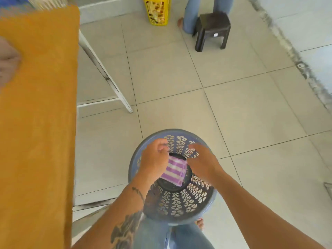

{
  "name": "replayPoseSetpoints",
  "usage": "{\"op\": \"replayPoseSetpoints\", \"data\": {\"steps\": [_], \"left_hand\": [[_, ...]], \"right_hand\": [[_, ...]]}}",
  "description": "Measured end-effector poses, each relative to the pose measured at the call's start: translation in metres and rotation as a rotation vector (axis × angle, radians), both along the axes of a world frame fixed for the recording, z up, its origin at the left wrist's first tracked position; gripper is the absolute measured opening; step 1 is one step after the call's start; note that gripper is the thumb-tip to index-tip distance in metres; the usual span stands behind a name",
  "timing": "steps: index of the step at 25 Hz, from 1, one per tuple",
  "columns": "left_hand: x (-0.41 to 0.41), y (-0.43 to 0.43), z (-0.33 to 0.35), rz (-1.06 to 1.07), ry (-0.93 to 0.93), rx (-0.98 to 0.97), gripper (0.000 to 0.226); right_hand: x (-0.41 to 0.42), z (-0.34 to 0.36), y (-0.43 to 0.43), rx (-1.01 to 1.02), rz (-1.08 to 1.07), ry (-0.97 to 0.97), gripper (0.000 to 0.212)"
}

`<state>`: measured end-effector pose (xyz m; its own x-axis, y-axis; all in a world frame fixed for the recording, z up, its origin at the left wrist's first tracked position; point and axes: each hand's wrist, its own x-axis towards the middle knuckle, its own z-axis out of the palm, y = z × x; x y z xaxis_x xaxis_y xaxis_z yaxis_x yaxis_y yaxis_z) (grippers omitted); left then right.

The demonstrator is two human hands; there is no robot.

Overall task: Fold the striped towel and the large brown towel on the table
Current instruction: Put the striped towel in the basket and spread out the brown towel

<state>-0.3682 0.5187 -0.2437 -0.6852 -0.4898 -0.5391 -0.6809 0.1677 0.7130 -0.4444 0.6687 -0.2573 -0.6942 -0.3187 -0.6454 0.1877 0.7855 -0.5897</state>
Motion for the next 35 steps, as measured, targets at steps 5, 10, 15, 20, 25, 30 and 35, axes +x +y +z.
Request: {"op": "replayPoseSetpoints", "data": {"steps": [5,10,15,20,25,30,35], "left_hand": [[0.037,-0.004,0.152,0.041,0.227,-0.094,0.028],[0.089,-0.033,0.228,0.116,0.397,-0.120,0.034],[0.160,-0.092,0.269,0.186,0.452,-0.137,0.030],[0.267,-0.190,0.288,0.185,0.459,-0.176,0.031],[0.360,-0.290,0.295,0.281,0.405,-0.232,0.028],[0.401,-0.361,0.296,0.302,0.377,-0.250,0.029],[0.383,-0.407,0.279,0.292,0.343,-0.245,0.024]], "right_hand": [[0.025,0.136,-0.001,-0.092,0.059,0.131,0.047],[0.052,0.222,-0.027,-0.291,0.094,0.214,0.041],[0.097,0.276,-0.092,-0.379,0.117,0.327,0.033],[0.180,0.305,-0.199,-0.424,0.183,0.426,0.032],[0.258,0.308,-0.301,-0.414,0.274,0.416,0.035],[0.295,0.314,-0.374,-0.365,0.338,0.376,0.043],[0.283,0.293,-0.434,-0.334,0.440,0.300,0.042]]}}
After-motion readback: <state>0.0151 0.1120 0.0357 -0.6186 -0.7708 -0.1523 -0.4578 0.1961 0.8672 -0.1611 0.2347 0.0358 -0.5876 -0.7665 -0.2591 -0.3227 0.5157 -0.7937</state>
